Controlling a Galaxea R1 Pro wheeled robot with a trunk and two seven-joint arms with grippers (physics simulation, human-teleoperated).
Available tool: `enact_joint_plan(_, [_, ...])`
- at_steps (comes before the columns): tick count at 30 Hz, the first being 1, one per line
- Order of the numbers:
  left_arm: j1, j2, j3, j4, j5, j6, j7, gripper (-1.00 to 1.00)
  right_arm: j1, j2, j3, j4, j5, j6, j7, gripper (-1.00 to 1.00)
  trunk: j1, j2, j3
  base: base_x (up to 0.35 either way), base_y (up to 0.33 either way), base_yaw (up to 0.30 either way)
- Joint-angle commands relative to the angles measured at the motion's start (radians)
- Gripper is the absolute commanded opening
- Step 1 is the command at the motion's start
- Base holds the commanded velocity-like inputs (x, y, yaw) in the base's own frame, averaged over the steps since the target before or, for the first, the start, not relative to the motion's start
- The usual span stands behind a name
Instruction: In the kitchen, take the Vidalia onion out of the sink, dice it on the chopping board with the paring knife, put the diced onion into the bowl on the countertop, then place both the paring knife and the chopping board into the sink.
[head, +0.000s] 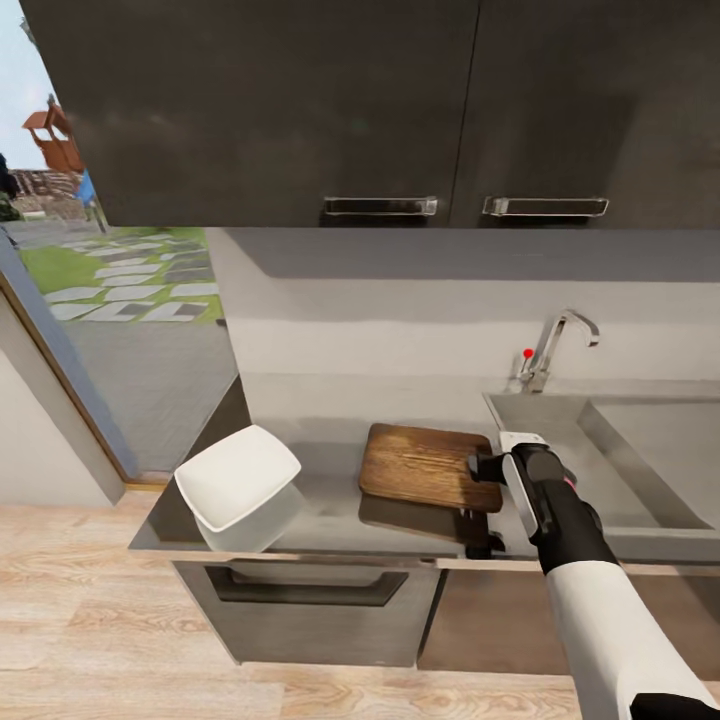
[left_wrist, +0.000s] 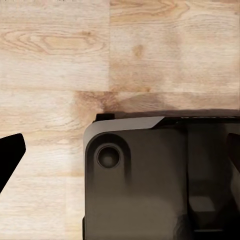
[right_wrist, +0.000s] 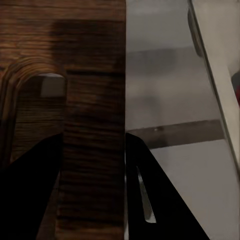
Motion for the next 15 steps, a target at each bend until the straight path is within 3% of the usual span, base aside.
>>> enact_joint_plan(1, [0.0,0.0,0.0,-0.001,-0.001,-0.002,0.0,1.0,-0.001,0.0,0.001,-0.001,-0.005,0.004,-0.005,-1.0,0.0,-0.001,-0.001,0.022,-0.01,0.0])
enact_joint_plan(15, [0.0,0.0,0.0,-0.001,-0.001,-0.002,0.0,1.0,-0.001,0.0,0.007,-0.001,-0.006,0.005,-0.005,-1.0,0.0,-0.001,-0.001,0.026,-0.002,0.0])
